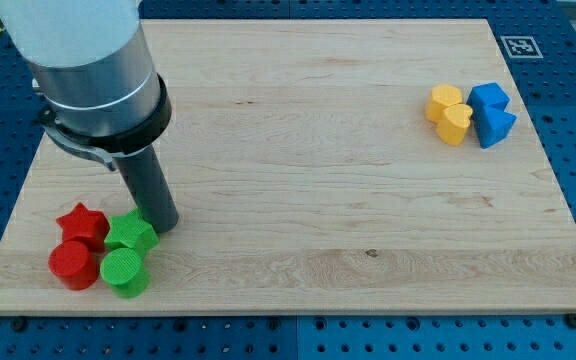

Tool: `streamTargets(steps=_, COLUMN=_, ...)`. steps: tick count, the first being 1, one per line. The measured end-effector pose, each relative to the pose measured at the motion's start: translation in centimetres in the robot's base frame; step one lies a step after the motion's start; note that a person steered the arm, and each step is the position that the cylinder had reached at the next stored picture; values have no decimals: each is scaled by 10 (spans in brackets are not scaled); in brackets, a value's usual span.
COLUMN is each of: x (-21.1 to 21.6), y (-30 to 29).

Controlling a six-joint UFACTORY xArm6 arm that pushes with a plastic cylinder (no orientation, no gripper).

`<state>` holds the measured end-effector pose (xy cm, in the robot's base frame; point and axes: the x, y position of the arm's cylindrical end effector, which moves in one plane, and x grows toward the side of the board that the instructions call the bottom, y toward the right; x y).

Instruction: Nudge the blue triangle up a bit

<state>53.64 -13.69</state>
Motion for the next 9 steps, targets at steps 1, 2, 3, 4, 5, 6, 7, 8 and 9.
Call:
streamTargets(steps=1, x=0, y=1)
streamTargets(steps=2, x=-5, y=30)
streamTargets(steps=3, x=-8, y=85)
streamTargets(steps=4, x=-8, y=151)
streamTargets(steps=5, x=-8, y=223)
streamTargets(steps=6, x=-8, y=302)
streamTargets(steps=7, x=-8, y=378)
streamTargets(steps=8, x=-8, y=433)
streamTargets(steps=9, x=-9, y=481)
